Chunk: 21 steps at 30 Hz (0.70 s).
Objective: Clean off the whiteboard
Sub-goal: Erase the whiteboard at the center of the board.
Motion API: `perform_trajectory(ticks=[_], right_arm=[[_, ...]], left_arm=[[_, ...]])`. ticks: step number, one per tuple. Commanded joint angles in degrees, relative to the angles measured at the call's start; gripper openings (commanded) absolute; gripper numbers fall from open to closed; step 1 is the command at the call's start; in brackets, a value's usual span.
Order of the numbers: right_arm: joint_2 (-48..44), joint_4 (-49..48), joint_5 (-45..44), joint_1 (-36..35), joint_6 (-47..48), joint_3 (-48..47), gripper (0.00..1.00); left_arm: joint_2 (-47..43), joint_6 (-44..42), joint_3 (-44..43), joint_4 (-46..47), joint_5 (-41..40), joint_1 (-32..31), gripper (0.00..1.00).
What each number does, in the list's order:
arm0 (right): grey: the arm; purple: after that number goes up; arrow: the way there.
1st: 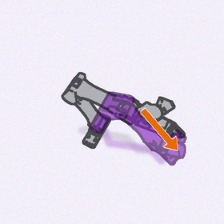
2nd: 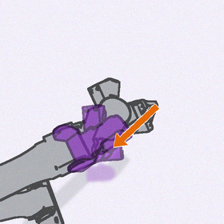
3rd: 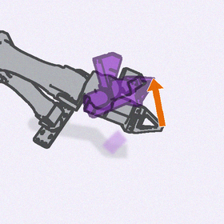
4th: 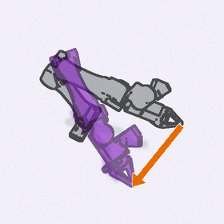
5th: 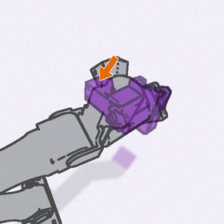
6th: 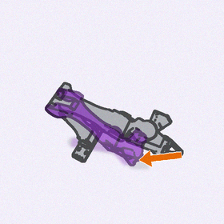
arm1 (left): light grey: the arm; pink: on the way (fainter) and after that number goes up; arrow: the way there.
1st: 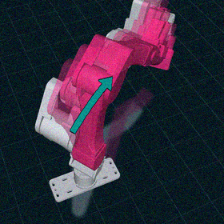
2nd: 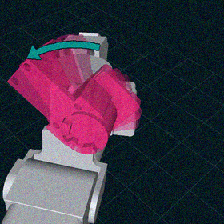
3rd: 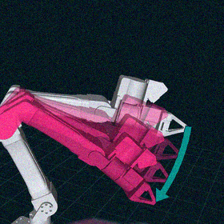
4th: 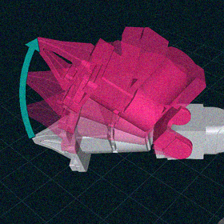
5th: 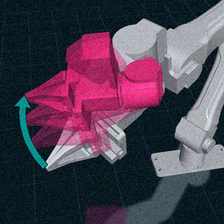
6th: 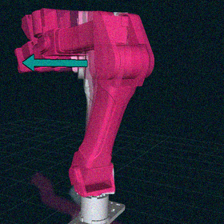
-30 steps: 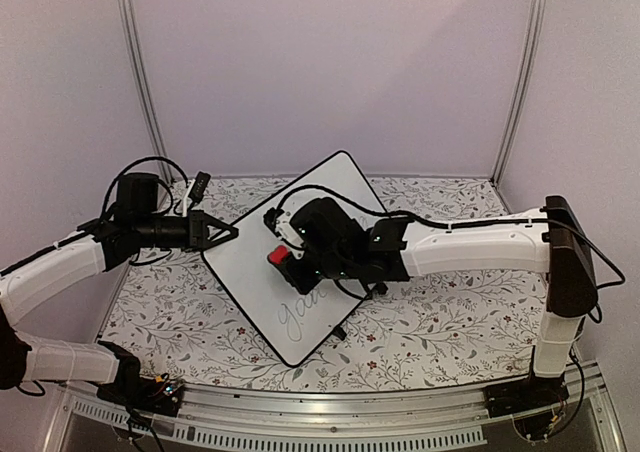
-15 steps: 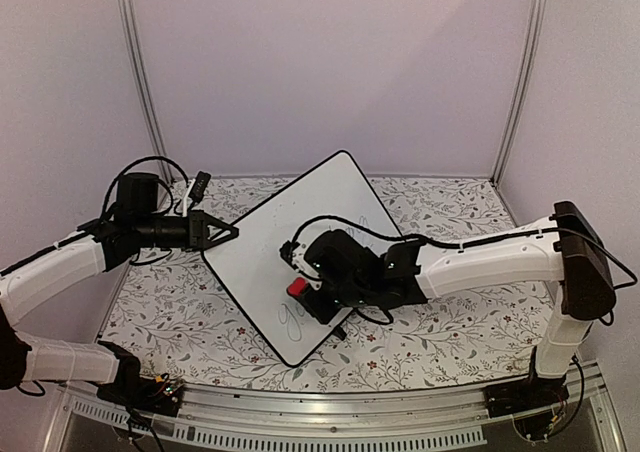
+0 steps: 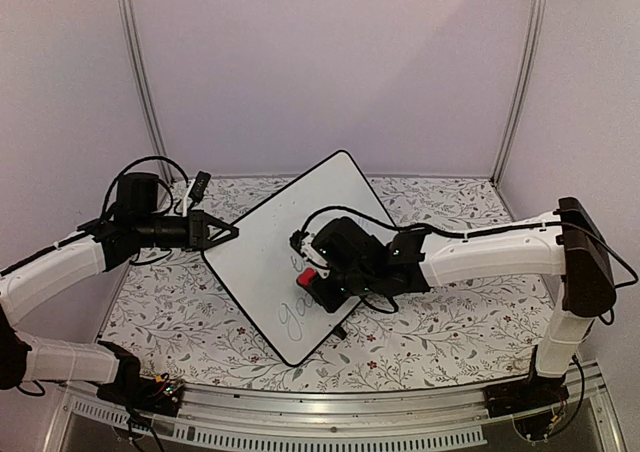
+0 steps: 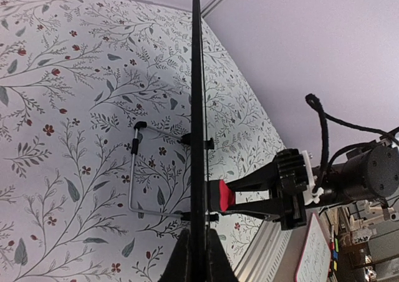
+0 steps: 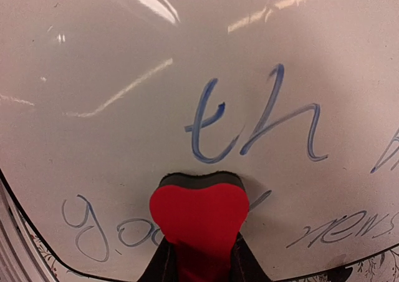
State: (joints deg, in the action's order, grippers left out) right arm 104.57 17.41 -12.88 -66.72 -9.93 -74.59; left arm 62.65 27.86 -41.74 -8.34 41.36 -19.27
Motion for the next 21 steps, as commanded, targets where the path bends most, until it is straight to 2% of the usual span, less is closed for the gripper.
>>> perform_trajectory(ticks=[1,21], right_arm=[[2.7,0.2,-1.0,1.7,1.2,-4.0,0.0],[7.7,2.6,0.1,3.2,4.5,-14.2,0.0]], left_arm=[[-0.1,-1.0,0.5,0.9,1.7,-0.3,0.0],[-0.3,-1.0,0.5,1.0,1.9,-0.3,0.0]])
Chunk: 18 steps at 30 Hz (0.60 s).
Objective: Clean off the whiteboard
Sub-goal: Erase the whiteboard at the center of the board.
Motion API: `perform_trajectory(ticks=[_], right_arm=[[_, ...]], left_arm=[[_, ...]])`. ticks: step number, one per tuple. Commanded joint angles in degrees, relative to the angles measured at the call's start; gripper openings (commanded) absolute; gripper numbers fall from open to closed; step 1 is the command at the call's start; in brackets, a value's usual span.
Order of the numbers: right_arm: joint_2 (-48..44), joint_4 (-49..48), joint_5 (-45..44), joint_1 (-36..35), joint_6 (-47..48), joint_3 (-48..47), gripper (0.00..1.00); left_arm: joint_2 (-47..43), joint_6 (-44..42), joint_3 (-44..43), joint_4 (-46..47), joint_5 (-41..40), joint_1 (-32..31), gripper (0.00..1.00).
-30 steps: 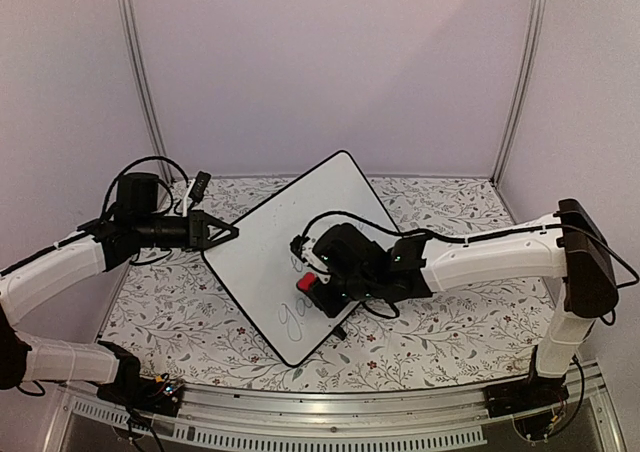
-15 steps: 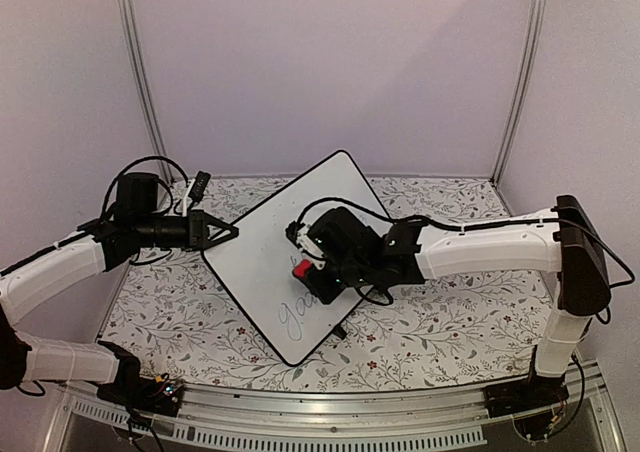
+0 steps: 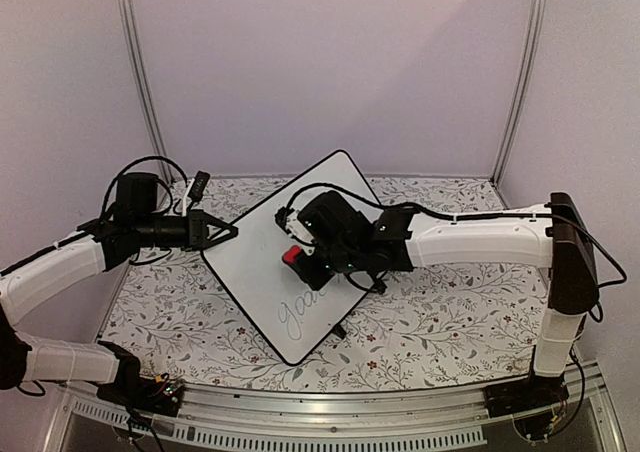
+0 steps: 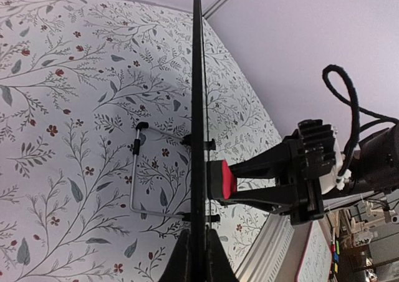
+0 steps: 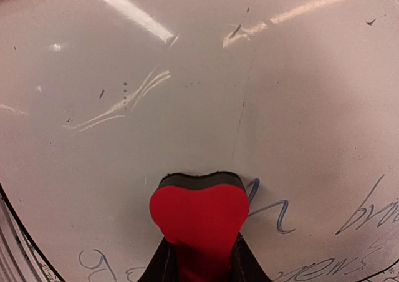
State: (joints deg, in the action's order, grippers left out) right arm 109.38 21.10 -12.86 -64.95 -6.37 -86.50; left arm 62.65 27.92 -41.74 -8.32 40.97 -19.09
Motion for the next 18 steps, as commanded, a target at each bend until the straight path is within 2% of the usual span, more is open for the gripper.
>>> perform_trajectory(ticks=[1,7,18], right_arm=[[3.0,-1.0,0.0,1.6,1.1,-2.6,0.0],[2.7,-0.8,0.6,1.6,0.9,-1.8,0.0],[-2.9,-3.5,1.4,1.6,-2.9,10.6,0.0]], left_arm=[[-0.3,-1.1,0.5,1.0,2.3,-0.5,0.0],[-0.3,-1.2,0.5,1.0,2.2,-0.4,0.0],[0.0,-1.1,0.5,1.1,2.4,-0.5,0.0]])
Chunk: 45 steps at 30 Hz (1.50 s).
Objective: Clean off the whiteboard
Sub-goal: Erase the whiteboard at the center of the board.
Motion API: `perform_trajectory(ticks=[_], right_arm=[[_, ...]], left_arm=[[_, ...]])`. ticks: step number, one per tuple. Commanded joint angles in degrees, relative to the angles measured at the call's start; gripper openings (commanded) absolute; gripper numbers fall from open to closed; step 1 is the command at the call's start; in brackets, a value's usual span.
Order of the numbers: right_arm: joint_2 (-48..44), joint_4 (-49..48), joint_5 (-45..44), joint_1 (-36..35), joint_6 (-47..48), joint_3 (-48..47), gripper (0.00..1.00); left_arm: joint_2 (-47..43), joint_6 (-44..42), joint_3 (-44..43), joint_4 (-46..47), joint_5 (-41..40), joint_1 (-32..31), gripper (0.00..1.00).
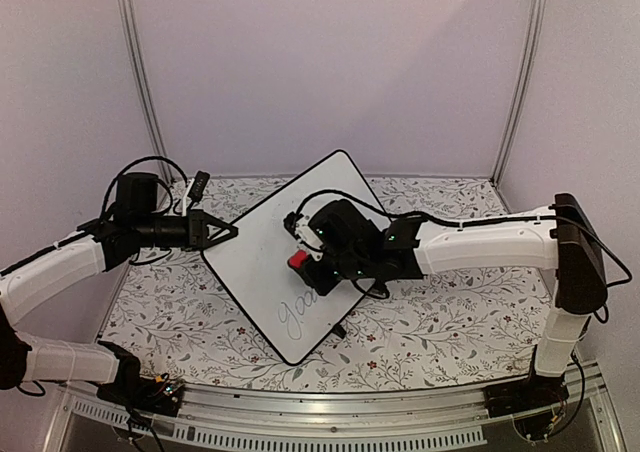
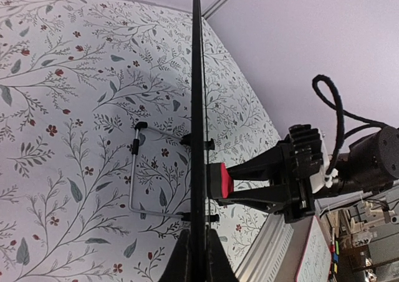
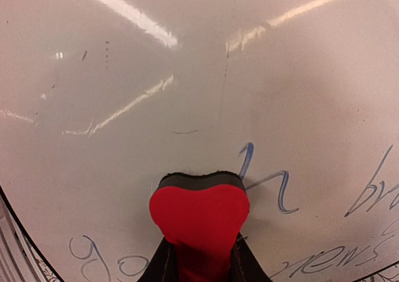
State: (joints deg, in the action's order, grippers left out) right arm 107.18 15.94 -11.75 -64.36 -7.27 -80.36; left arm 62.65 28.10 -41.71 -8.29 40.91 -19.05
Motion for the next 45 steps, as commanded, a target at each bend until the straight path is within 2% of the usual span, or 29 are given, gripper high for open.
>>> perform_trajectory(ticks=[1,22,45], right_arm=[[-1.2,1.5,0.2,1.0,-2.1,5.1,0.0],[-3.3,0.1,0.6,0.5,-4.6,10.2,0.0],[3.1,2.8,0.2,2.1,0.7,-4.9,0.0]], left_arm=[[0.0,-1.3,0.5,1.1,2.6,-0.5,0.0],[0.0,-1.2,0.5,1.1,2.4,-0.5,0.0],[-0.3,-1.2,0.5,1.2,2.8,-0.5,0.0]])
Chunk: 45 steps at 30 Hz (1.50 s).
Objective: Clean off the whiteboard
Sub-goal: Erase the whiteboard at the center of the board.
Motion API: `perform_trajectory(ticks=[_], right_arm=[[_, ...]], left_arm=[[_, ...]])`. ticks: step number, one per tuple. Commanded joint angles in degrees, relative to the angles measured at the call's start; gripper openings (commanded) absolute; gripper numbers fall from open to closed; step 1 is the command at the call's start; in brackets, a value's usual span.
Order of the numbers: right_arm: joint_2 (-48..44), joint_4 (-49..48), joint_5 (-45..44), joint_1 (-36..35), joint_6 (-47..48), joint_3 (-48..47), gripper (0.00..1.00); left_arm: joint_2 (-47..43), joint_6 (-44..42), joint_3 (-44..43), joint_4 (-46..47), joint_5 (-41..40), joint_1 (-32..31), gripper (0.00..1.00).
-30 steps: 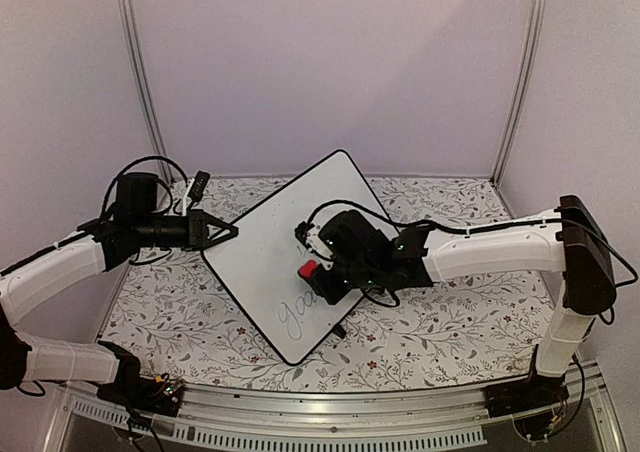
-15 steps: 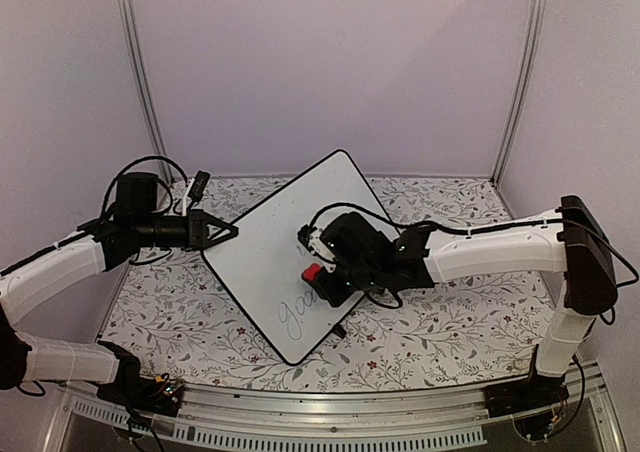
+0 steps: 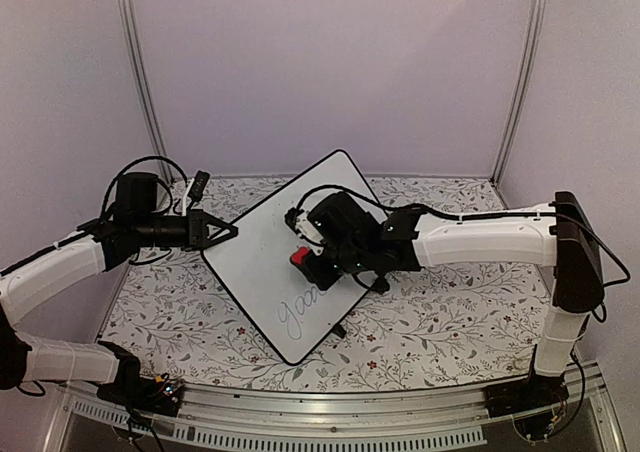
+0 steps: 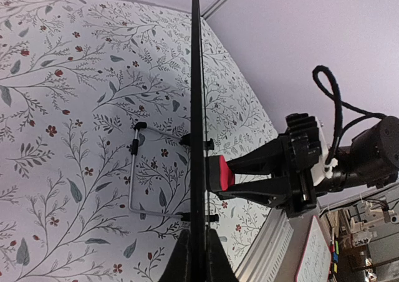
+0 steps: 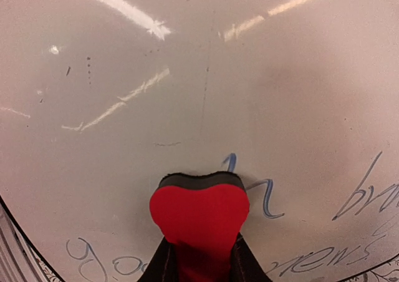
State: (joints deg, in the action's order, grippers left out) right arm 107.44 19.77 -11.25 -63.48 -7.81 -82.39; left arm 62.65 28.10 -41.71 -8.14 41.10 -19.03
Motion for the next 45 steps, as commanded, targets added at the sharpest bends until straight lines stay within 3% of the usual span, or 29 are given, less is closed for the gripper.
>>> perform_trajectory(ticks=[1,11,33,45], right_arm=[[3.0,-0.9,-0.2,1.3,1.4,-3.3,0.0],[4.1,-0.6,0.3,2.4,2.2,-6.4,0.0],[-2.0,-5.5,2.3,2.9,-2.5,10.0,0.0],[-3.2,-5.9,2.1,2.9,-3.9,11.9,0.0]], left_arm=[[-0.3,-1.2,0.5,1.0,2.6,-0.5,0.0],[-0.3,-1.2,0.5,0.9,2.6,-0.5,0.0],[-0.3,-1.3,0.6,1.0,2.5,-0.5,0.0],[-0.2,-1.3,0.6,1.1,2.6,-0.5,0.0]])
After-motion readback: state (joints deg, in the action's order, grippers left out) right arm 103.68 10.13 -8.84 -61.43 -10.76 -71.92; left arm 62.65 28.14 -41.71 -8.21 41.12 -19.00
